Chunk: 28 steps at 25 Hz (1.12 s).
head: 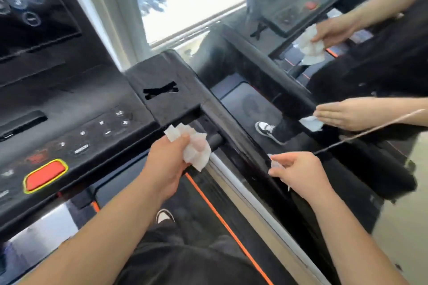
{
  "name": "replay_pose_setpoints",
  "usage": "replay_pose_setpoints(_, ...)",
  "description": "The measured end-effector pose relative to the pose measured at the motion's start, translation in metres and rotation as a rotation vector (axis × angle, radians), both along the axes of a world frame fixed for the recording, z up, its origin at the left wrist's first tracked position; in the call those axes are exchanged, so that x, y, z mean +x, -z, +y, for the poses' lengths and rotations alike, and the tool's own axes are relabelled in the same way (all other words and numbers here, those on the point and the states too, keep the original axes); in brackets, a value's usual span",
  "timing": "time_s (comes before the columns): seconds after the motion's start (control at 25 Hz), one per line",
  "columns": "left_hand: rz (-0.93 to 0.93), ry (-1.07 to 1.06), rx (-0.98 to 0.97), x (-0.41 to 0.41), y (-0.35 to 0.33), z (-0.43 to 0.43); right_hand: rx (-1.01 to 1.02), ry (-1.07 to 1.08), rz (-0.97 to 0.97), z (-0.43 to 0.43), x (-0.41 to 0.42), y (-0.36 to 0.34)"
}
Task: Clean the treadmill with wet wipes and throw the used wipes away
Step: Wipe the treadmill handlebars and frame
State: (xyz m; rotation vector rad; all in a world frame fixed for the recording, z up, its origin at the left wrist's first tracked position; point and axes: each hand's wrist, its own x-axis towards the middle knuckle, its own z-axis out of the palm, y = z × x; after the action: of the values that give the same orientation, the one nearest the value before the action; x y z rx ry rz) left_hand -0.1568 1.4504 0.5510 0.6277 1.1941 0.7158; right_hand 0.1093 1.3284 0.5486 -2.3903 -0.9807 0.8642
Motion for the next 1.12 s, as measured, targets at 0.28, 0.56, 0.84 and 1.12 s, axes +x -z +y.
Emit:
replay_pose_setpoints(0.28, 0.039, 0.029, -0.011, -0.004, -0.027, 0.019, 0.404, 0.322, 0.252, 0.033, -0.063, -0.007)
replay_pose_setpoints(0.56, 0.871, 0.621, 0.741, -0.03, 0.028, -0.013, 0.441, -0.72, -0.246, 0.081, -0.136, 0.037)
replay_pose_setpoints(0.84, 1.465, 0.842, 0.677, -0.016, 0.065, -0.045, 0.38, -1.139, -0.65, 0.079, -0.098, 0.064)
replay_pose_setpoints(1.12, 1.559, 0.738, 0.549, -0.012, 0.061, -0.039, 0.26, -1.291, -0.616, 0.111, -0.108, 0.06)
